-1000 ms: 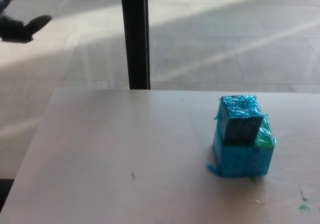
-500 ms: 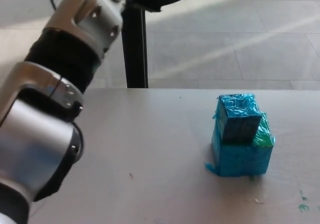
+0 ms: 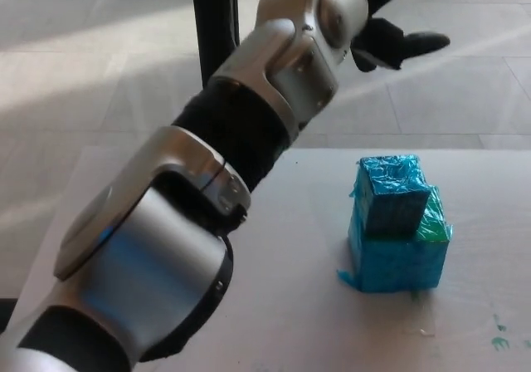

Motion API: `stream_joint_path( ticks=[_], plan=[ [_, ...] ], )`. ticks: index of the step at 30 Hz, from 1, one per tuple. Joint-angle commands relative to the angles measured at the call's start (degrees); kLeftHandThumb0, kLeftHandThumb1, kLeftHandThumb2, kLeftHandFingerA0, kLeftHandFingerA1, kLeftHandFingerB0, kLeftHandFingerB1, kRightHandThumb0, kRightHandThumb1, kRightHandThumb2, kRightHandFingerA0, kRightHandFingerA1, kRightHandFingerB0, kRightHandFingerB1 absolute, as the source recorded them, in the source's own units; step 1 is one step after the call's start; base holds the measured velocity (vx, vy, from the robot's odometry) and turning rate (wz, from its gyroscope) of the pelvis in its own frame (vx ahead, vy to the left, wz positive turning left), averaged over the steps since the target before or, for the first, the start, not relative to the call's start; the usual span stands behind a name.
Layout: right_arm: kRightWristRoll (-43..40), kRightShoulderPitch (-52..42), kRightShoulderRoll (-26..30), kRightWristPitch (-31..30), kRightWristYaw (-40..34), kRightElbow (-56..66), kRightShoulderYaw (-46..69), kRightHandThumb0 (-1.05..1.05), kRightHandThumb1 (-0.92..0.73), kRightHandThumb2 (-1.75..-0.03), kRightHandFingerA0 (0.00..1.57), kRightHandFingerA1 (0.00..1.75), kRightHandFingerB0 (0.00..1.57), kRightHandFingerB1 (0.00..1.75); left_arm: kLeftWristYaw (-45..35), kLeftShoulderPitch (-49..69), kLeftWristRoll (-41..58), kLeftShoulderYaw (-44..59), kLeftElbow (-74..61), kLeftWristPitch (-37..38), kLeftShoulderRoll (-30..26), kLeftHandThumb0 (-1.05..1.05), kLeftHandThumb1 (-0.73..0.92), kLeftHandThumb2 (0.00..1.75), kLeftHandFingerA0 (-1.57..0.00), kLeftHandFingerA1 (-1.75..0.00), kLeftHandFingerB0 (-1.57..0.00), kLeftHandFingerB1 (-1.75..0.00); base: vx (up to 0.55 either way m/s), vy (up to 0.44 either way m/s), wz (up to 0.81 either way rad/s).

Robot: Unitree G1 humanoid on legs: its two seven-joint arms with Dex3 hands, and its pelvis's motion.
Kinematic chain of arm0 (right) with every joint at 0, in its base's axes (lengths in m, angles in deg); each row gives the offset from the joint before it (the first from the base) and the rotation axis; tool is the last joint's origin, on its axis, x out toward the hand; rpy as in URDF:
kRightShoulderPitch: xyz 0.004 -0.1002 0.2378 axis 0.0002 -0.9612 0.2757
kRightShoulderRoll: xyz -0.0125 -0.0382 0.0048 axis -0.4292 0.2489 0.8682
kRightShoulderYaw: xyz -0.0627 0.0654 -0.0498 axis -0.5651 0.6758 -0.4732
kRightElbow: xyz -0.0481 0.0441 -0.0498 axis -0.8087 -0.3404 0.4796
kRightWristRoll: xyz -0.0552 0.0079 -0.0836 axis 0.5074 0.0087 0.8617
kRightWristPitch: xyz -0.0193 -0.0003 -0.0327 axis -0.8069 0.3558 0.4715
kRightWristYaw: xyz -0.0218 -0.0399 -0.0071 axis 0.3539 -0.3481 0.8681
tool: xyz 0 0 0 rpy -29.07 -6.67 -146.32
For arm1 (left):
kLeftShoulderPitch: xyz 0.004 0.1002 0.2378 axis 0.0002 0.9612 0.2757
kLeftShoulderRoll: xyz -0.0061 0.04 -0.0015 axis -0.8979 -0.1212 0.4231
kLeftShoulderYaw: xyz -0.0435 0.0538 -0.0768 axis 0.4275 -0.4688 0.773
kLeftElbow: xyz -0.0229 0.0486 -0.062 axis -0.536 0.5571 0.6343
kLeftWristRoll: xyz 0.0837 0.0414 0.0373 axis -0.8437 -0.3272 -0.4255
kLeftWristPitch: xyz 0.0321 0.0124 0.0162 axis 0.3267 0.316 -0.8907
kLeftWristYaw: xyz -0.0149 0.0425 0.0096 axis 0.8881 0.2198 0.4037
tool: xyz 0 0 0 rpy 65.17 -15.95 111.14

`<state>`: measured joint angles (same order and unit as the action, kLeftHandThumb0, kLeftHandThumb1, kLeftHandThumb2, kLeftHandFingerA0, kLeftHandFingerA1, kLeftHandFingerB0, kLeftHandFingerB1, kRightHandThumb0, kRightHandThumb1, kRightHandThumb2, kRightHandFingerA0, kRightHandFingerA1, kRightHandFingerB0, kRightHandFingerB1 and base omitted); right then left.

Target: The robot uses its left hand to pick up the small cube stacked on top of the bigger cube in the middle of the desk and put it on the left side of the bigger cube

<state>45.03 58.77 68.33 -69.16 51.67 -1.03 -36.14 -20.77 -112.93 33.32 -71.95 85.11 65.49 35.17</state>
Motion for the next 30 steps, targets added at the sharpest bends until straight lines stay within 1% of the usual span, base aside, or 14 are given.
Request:
stream_joint_path(
  ticks=[1,4,5,9,12,13,14,15,16,18,22,25,26,30],
  plan=[
    [-0.05,0.98,0.77,0.38,0.05,-2.18,-0.04,-0.49,-0.55,-0.88,0.52,0.62,0.33,0.49,0.00,2.64,-1.62,-0.68,1.49,0.32,2.09,-0.77,0.82,0.64,-0.57,-0.81,-0.22,-0.40,0.00,0.000,0.00],
    [0.26,0.89,1.04,0.56,-0.16,-2.26,-0.20,-0.45,-0.69,-0.61,0.58,0.53,0.40,0.34,-0.10,3.42,-1.61,-0.44,1.77,0.15,2.68,-0.76,0.81,0.64,-0.61,-0.87,-0.23,-0.41,0.00,0.000,0.00],
    [0.12,1.73,1.10,0.64,0.29,-3.51,-0.22,-0.49,-0.54,-0.88,0.52,0.63,0.32,0.49,-0.05,3.48,-2.01,-0.71,2.27,-0.57,3.01,-0.76,0.81,0.64,-0.52,-0.82,-0.24,-0.39,0.00,0.000,0.00],
    [0.44,5.78,0.79,3.11,-0.10,-11.39,-0.83,-0.48,-0.53,-0.85,0.52,0.60,0.32,0.48,0.69,4.58,-2.71,-0.96,3.97,0.18,3.71,-0.79,0.83,0.62,-0.31,-0.61,-0.23,-0.38,0.00,0.000,0.00],
    [-0.03,6.95,1.30,5.19,1.02,-14.29,-0.86,-0.43,-0.66,-0.59,0.55,0.50,0.38,0.34,-1.27,3.94,-3.17,-1.68,4.79,-1.30,4.46,-0.86,0.84,0.65,-0.75,-0.89,-0.21,-0.38,0.00,0.000,0.00],
    [0.17,6.65,1.40,4.58,0.85,-13.13,-1.13,-0.48,-0.53,-0.88,0.49,0.62,0.31,0.49,-2.13,3.49,-3.29,-1.96,5.65,-1.78,4.80,-0.92,0.84,0.66,-0.81,-0.96,-0.19,-0.36,0.00,0.000,0.00],
    [-0.02,6.22,1.42,4.60,0.95,-12.35,-1.04,-0.50,-0.54,-0.88,0.49,0.62,0.31,0.49,-2.41,3.31,-2.66,-1.29,6.21,-2.63,5.28,-0.97,0.80,0.65,-0.57,-0.87,-0.16,-0.34,0.00,0.000,0.00],
    [-0.10,6.04,1.43,4.41,0.87,-11.82,-0.99,-0.49,-0.54,-0.89,0.50,0.63,0.32,0.50,-2.89,3.02,-2.18,-0.80,6.71,-3.67,5.70,-1.05,0.63,1.05,-0.55,-0.86,-0.11,-0.34,0.00,0.000,0.00],
    [0.00,6.04,1.47,4.06,0.65,-11.49,-1.05,-0.44,-0.68,-0.60,0.58,0.54,0.40,0.34,-4.03,2.67,-1.90,-0.64,7.28,-4.79,6.22,-1.05,0.76,0.63,-0.17,-0.67,-0.10,-0.29,0.00,0.000,0.00],
    [-0.02,6.33,1.44,3.93,0.58,-11.97,-1.03,-0.48,-0.53,-0.87,0.53,0.64,0.33,0.49,-5.44,2.65,-2.28,-1.11,7.57,-5.18,6.81,-1.05,0.74,0.63,-0.19,-0.65,-0.08,-0.30,0.00,0.000,0.00],
    [0.87,7.90,1.92,5.58,-0.09,-15.32,-1.79,-0.43,-0.68,-0.61,0.59,0.54,0.39,0.34,-9.93,2.48,-3.17,-3.00,8.68,-4.87,7.61,-1.05,0.54,1.04,-0.07,-0.59,-0.10,-0.08,0.00,0.000,0.00],
    [1.36,8.69,2.02,6.24,-0.60,-16.86,-2.34,-0.44,-0.69,-0.60,0.60,0.50,0.39,0.34,-10.13,3.49,-2.43,-2.48,9.46,-6.46,9.42,-1.05,0.52,1.02,-0.13,-0.50,-0.09,-0.03,0.00,0.000,0.00],
    [1.96,9.06,2.17,6.50,-0.87,-17.44,-2.94,-0.50,-0.55,-0.88,0.55,0.61,0.32,0.48,-10.21,3.78,-2.55,-2.53,9.45,-6.57,9.82,-1.05,0.52,1.01,-0.13,-0.51,-0.10,-0.03,0.00,0.000,0.00],
    [1.11,8.44,2.56,6.10,-0.35,-15.72,-2.60,-0.44,-0.68,-0.61,0.59,0.51,0.39,0.34,-10.99,3.83,-2.87,-2.87,9.99,-6.60,10.58,-1.05,0.63,0.83,-0.02,-0.50,0.00,-0.30,0.00,0.000,0.00]
  ],
)
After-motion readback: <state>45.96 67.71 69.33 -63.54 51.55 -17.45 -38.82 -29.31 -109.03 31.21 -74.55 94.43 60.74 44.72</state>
